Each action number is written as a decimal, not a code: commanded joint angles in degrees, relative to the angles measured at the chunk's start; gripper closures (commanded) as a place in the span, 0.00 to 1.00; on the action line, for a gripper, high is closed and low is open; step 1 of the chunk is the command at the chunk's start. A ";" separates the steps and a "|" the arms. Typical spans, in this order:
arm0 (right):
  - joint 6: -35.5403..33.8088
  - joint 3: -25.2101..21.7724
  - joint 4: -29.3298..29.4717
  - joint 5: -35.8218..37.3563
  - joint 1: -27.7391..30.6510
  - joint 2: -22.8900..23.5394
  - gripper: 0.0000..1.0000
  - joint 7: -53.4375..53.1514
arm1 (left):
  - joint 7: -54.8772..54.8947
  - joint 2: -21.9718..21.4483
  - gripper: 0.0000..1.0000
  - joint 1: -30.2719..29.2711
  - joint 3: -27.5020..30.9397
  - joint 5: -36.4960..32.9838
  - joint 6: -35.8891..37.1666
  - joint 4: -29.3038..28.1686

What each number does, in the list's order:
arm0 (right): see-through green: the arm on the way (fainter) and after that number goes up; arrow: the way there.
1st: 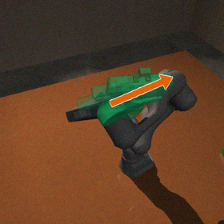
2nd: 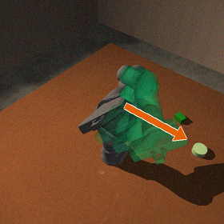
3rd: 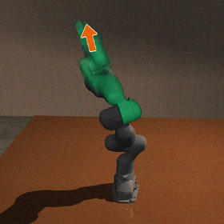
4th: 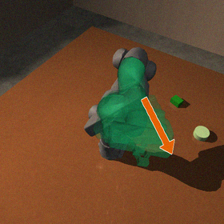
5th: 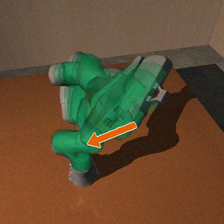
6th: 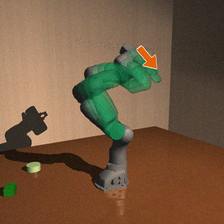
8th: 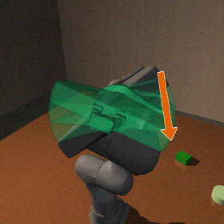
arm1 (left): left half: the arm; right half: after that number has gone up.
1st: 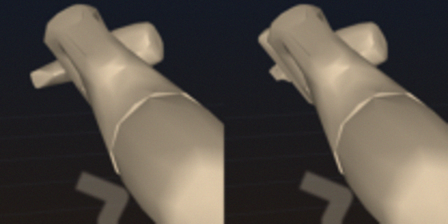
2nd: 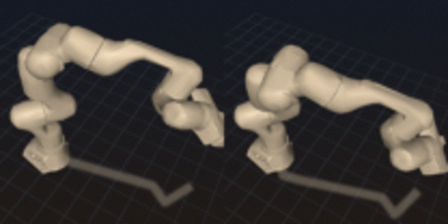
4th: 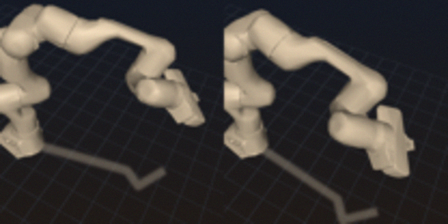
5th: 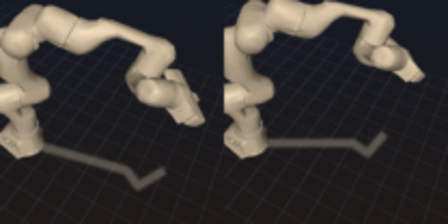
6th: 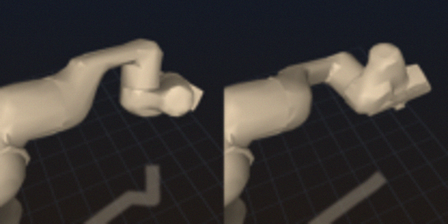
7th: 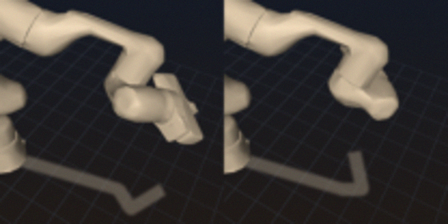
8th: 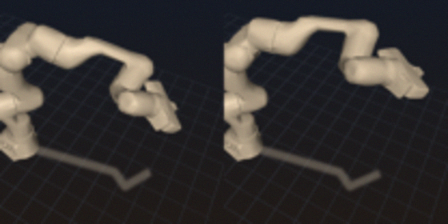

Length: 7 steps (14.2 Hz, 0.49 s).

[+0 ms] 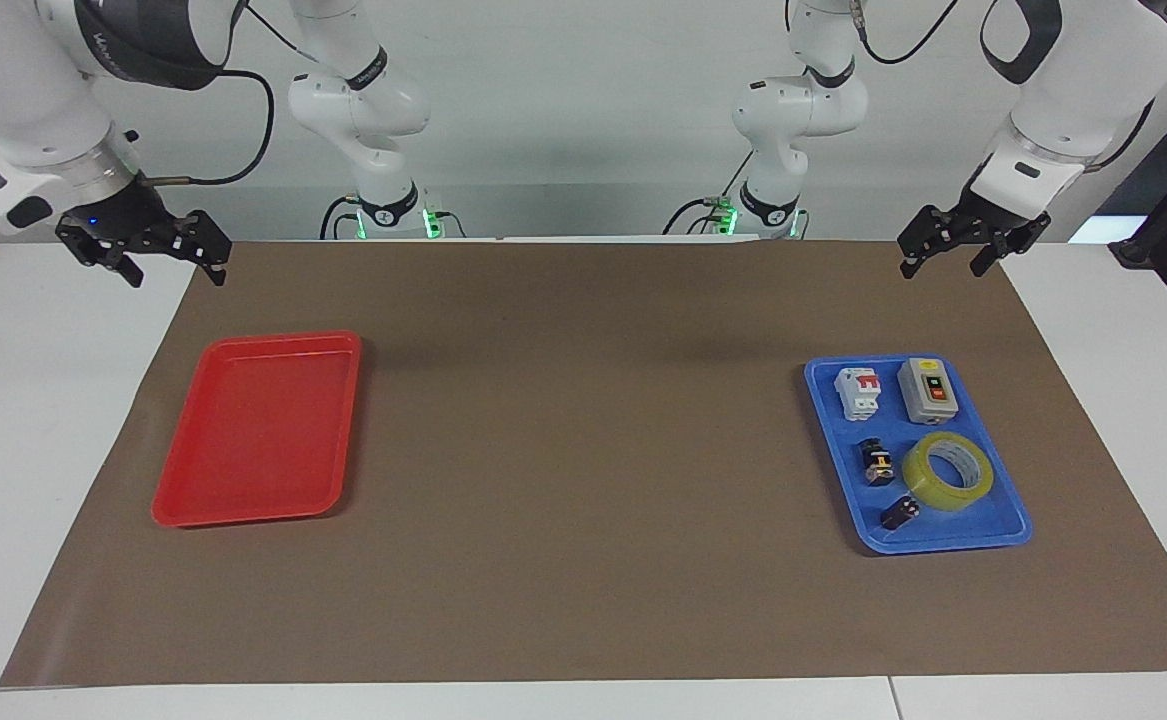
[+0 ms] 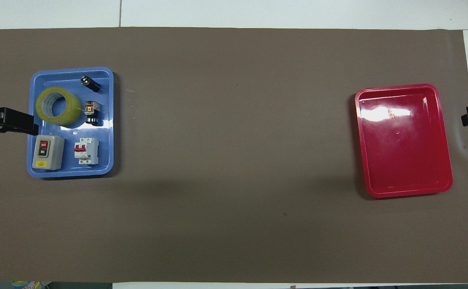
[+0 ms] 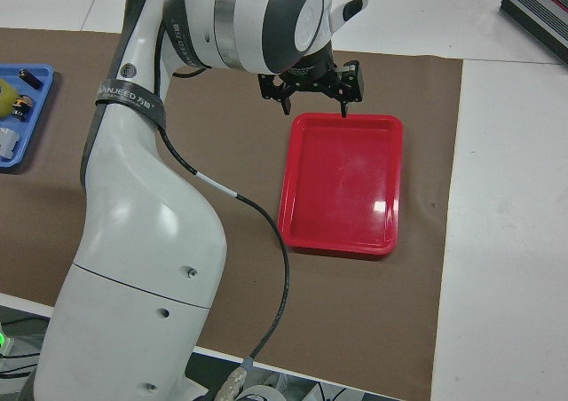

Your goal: Place and move tape with both arms

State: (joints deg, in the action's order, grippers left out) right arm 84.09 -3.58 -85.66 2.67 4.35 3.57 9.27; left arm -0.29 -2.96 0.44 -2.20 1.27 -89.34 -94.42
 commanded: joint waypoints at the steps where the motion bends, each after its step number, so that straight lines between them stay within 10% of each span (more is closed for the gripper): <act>1: 1.08 0.42 -1.61 -0.91 0.57 -1.28 0.00 0.67 | 0.64 -0.29 0.00 0.00 0.27 -0.56 0.75 0.38; 7: 1.08 0.42 -1.53 -0.91 0.57 -1.20 0.00 0.67 | 0.55 -0.47 0.00 0.00 0.27 -0.57 0.65 -0.06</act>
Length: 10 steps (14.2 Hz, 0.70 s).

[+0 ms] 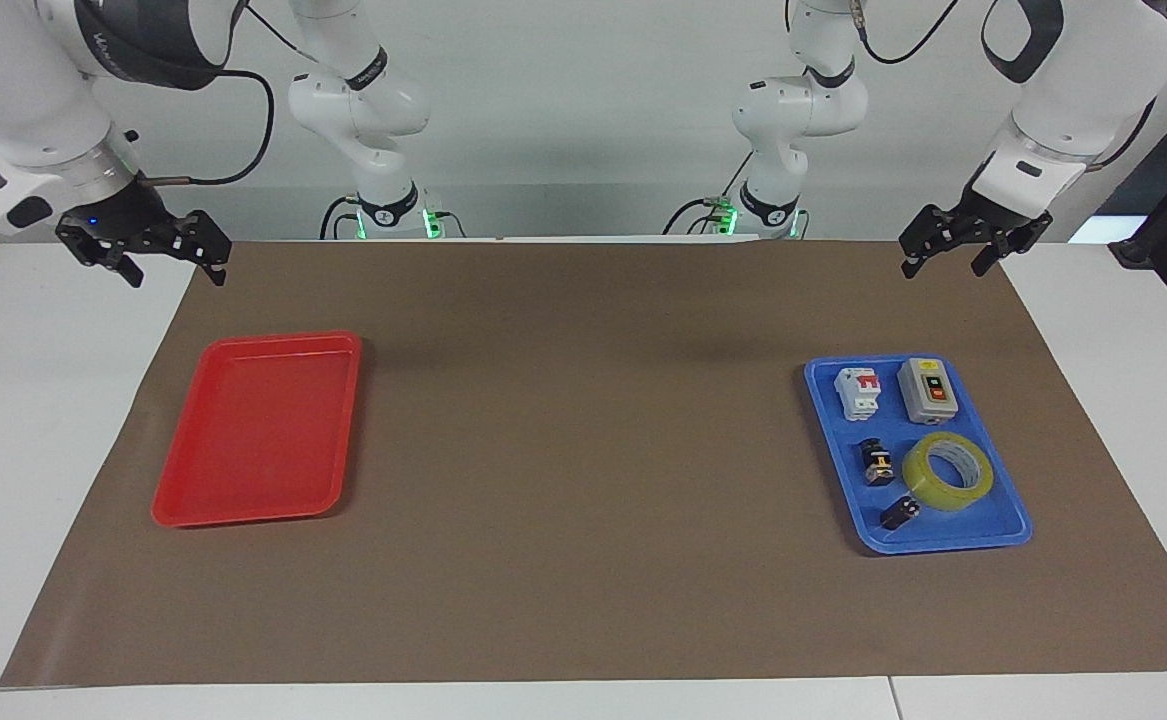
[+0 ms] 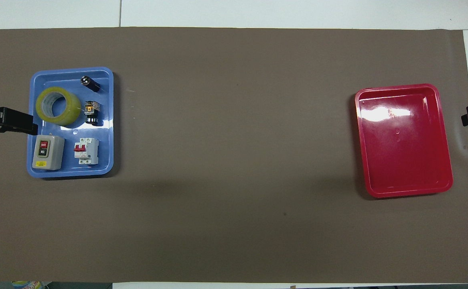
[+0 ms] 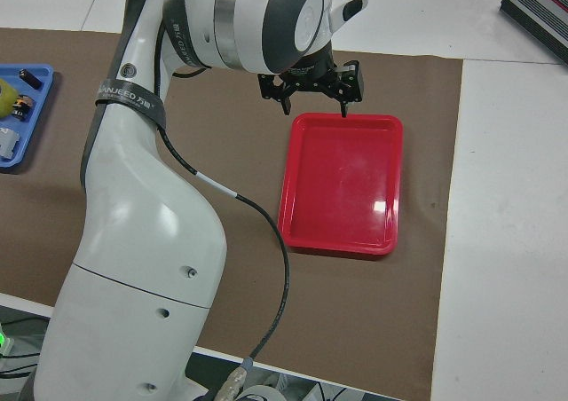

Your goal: Place and move tape with both arms

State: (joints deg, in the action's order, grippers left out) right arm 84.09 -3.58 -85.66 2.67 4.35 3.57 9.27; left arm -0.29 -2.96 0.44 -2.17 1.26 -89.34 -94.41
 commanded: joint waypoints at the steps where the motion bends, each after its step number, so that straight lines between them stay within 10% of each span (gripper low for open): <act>1: 1.08 0.50 -1.53 -0.91 0.57 -1.20 0.00 0.66 | 0.64 -0.47 0.00 0.00 0.23 -0.55 0.57 -0.08; 10: 0.90 0.50 -1.79 -0.91 0.75 -1.28 0.00 0.93 | 0.73 -0.55 0.00 -0.08 0.23 -0.55 0.22 -0.17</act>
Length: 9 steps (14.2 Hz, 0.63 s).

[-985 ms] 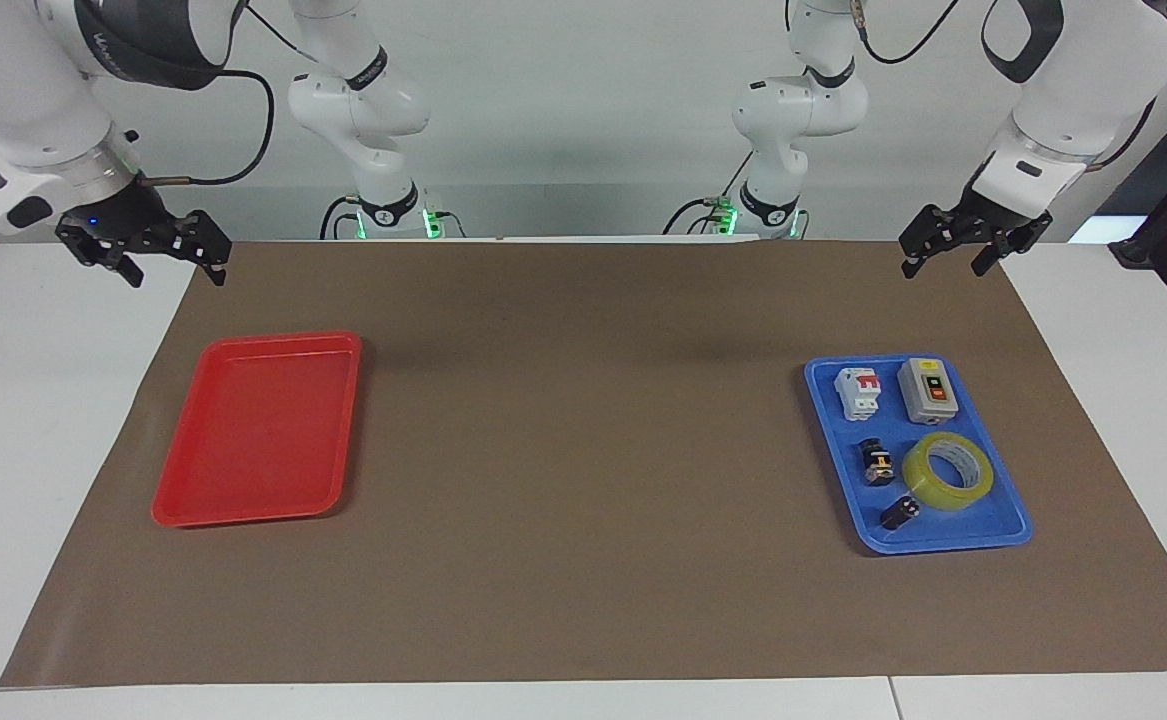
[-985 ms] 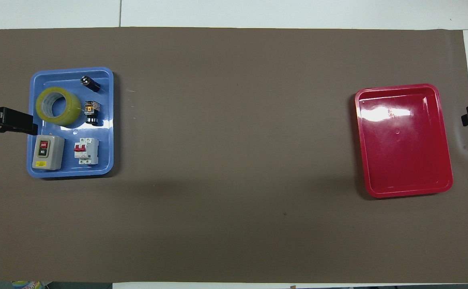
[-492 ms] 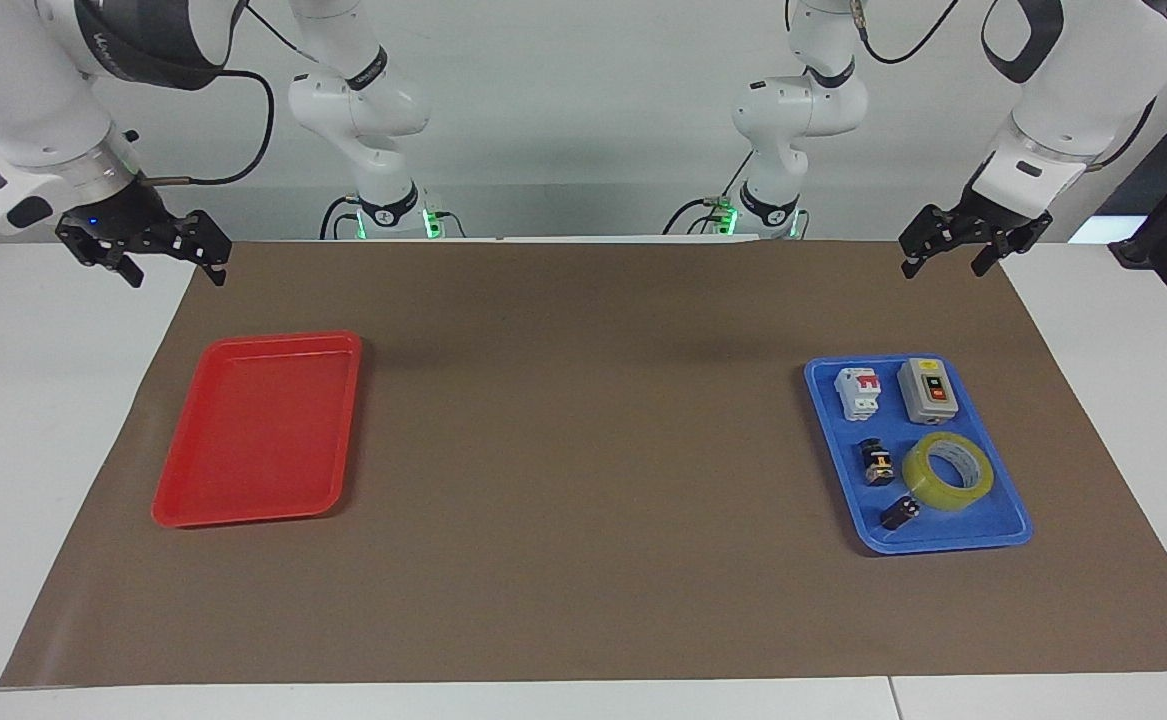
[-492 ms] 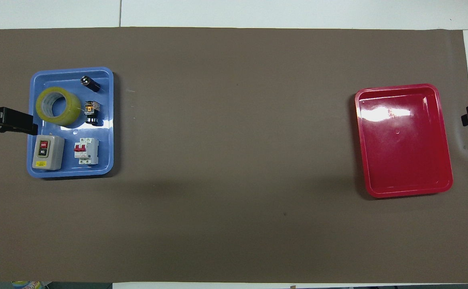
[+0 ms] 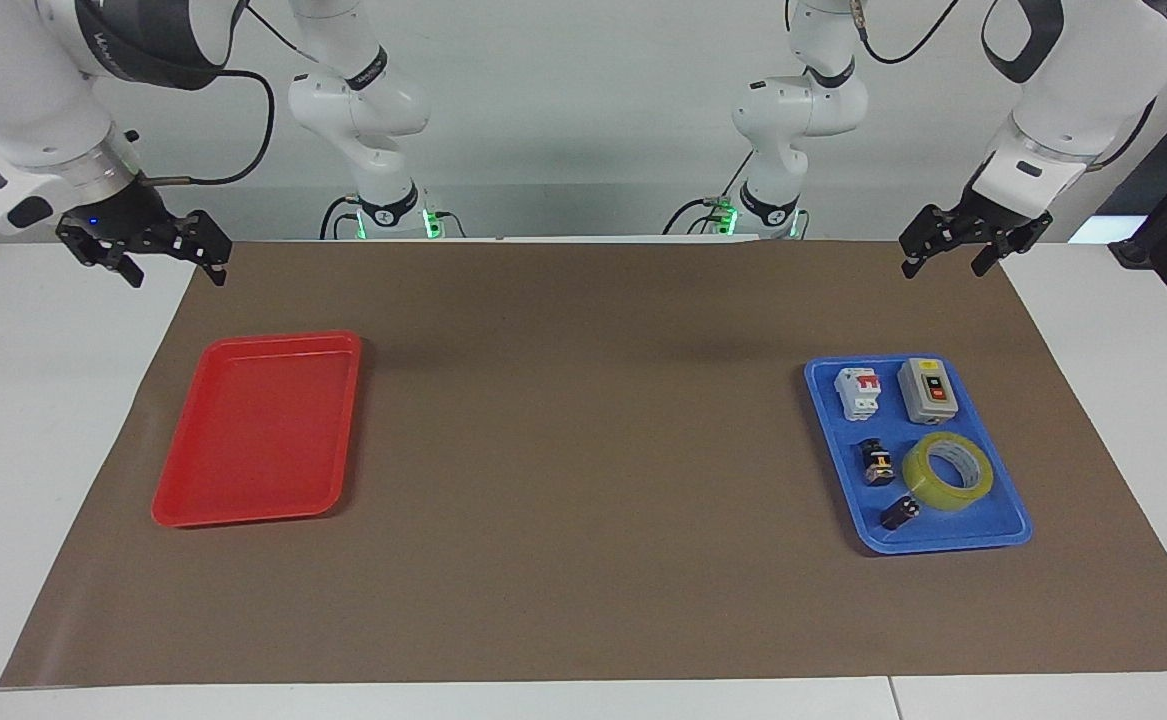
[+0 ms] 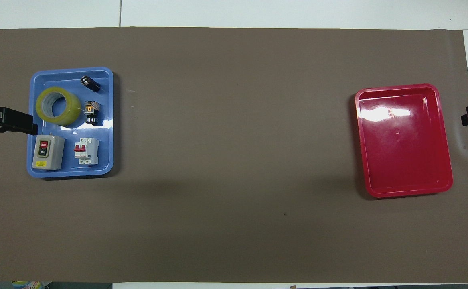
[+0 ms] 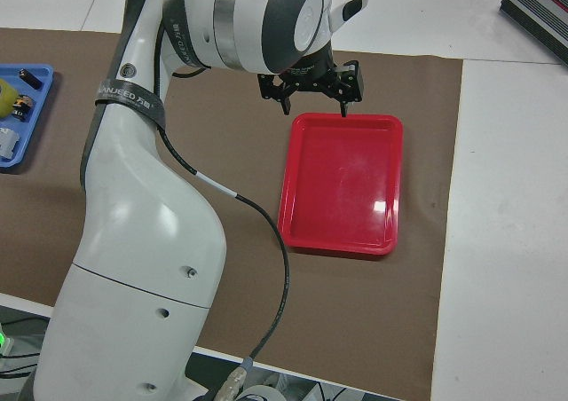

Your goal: Place and move tape with both arms

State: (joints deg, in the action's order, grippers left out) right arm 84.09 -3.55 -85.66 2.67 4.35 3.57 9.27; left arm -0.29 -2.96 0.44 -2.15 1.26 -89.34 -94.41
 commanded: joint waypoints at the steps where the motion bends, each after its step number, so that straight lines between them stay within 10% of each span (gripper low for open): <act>1: 0.73 0.47 -1.87 -0.91 0.66 -1.37 0.00 1.02 | 0.73 -0.47 0.00 -0.08 0.22 -0.55 -0.39 -0.08; 9: 0.46 0.82 -1.96 -0.82 0.49 -1.46 0.00 0.93 | 1.61 10.93 0.00 -5.79 0.48 -0.90 -11.28 3.26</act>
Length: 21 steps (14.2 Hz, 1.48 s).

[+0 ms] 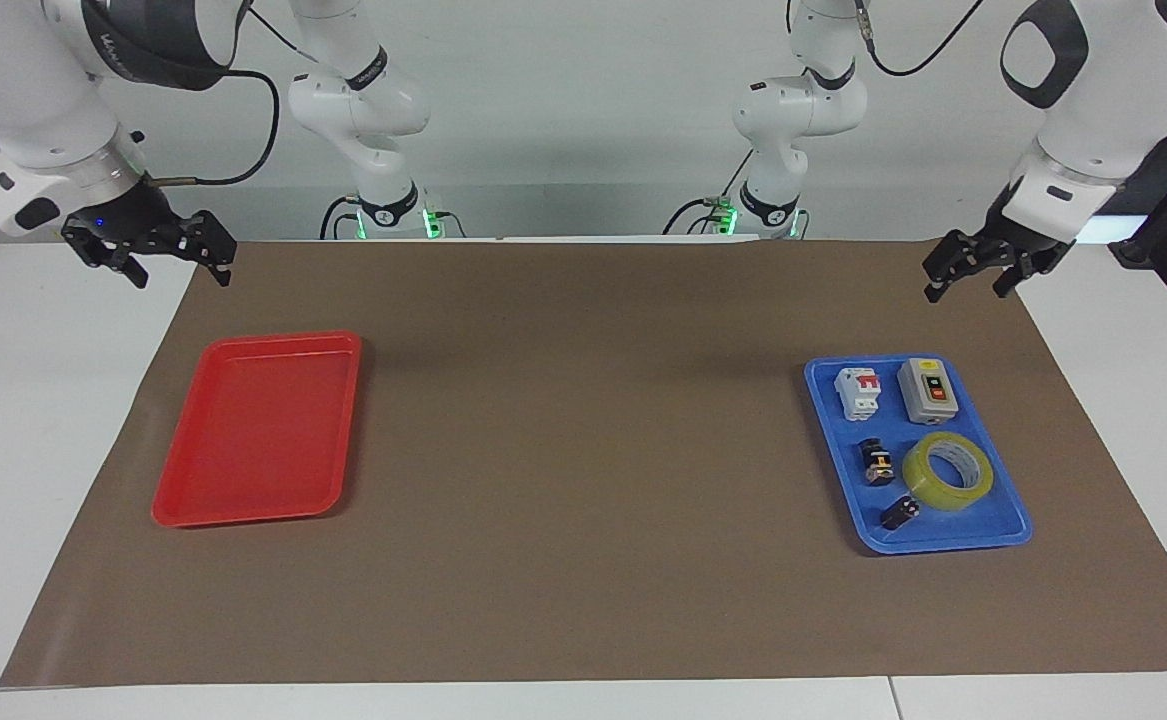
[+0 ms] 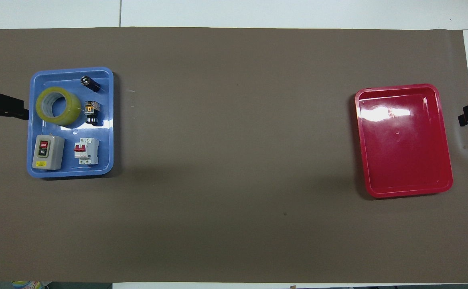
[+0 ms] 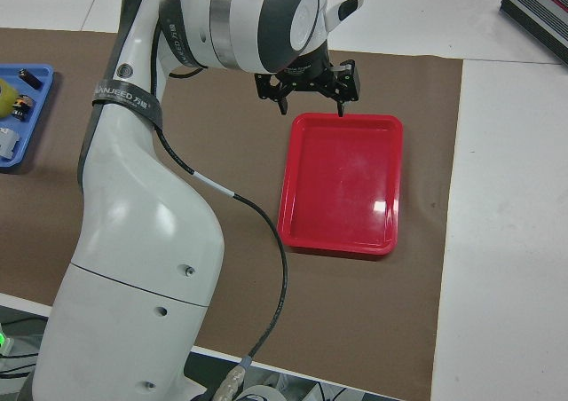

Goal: Place and move tape with both arms
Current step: 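Reach the left gripper down into the yellow tape roll on the blue tray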

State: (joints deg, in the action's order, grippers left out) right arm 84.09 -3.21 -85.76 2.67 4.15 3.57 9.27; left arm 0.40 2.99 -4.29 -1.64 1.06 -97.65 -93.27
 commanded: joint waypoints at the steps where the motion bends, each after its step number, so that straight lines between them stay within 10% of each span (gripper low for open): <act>1: 0.46 0.49 -1.87 -0.82 0.69 -1.46 0.00 0.93 | 0.91 7.01 0.00 -1.50 0.14 -0.62 -5.16 2.22; 14: 0.11 0.40 -1.78 -0.47 0.78 -1.46 0.00 1.19 | -5.32 21.34 0.00 -4.85 0.49 -2.55 -24.50 -2.78; 21: 0.11 0.49 -1.78 -0.38 0.60 -1.46 0.00 1.11 | -6.56 21.00 0.03 -6.16 0.49 -2.64 -31.80 -10.52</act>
State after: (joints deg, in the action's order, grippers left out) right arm 84.01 -3.17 -85.94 2.67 4.18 3.52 9.27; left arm -4.82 25.07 -9.91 -0.97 -0.10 -127.37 -101.63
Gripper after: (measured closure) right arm 0.000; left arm 0.031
